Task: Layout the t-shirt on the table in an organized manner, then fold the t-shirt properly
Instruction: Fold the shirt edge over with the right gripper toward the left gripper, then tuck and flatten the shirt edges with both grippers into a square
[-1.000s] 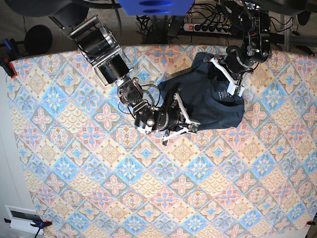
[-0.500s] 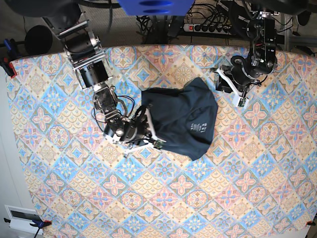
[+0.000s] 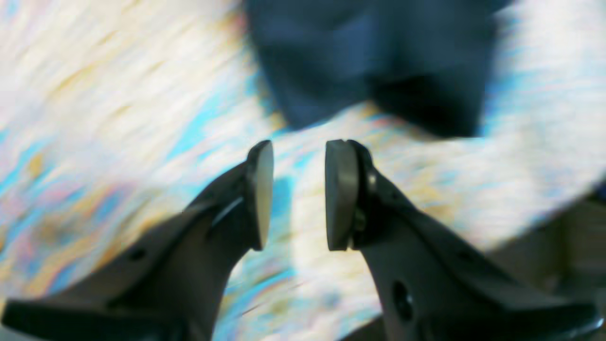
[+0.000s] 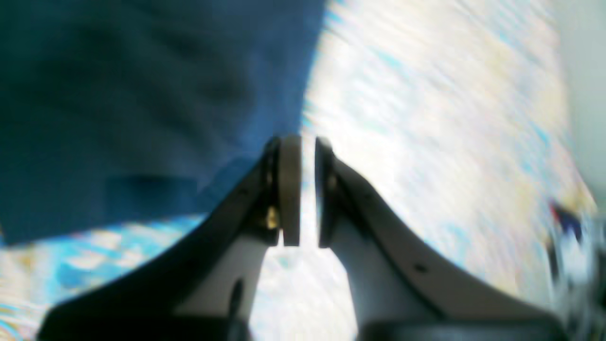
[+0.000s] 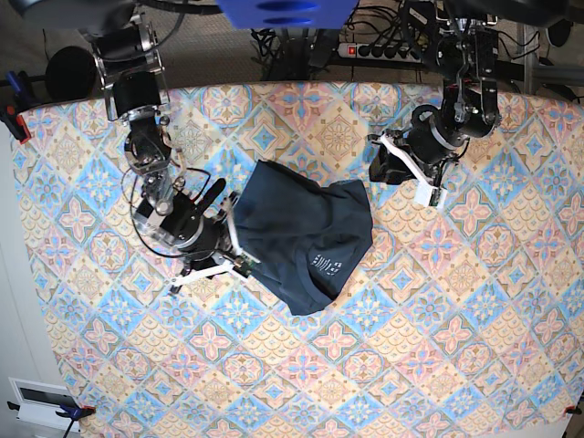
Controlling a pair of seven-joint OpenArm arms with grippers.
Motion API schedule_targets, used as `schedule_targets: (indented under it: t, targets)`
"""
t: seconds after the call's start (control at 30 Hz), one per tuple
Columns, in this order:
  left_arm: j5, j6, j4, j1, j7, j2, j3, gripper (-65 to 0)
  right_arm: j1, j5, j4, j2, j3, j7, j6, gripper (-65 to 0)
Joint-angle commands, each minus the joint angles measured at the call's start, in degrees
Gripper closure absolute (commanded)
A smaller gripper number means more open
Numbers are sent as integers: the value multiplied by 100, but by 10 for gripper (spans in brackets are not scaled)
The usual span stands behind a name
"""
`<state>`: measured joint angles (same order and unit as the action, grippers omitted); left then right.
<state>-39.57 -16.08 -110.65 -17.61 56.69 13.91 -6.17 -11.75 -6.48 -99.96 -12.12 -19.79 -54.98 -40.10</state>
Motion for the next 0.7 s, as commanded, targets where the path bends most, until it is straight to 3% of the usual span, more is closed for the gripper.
schedule_targets:
  t: [0.0,0.07,0.23,0.43,0.67]
  targets:
    - [-223,-14,-95,33,-99,11,-20,-172,-104,55,111,21,49,131,10,-46]
    - [-513,-14,-69,77,-108,-15,-29,-172,-183,55,506,38,102,149,10,-46]
    - [-557,3,160,297,-117,-534,-46,-172,-1159,55,1579,214,102,448,10,-46]
    - [-557,3,467,499,-583,-1149,-20,-172,-1370,55,2748,320,155,984,10,-46]
    - [-557,3,1540,1027,-899,-1782,-11,-172,-2047,46,3759,328,120,1371,10,-46]
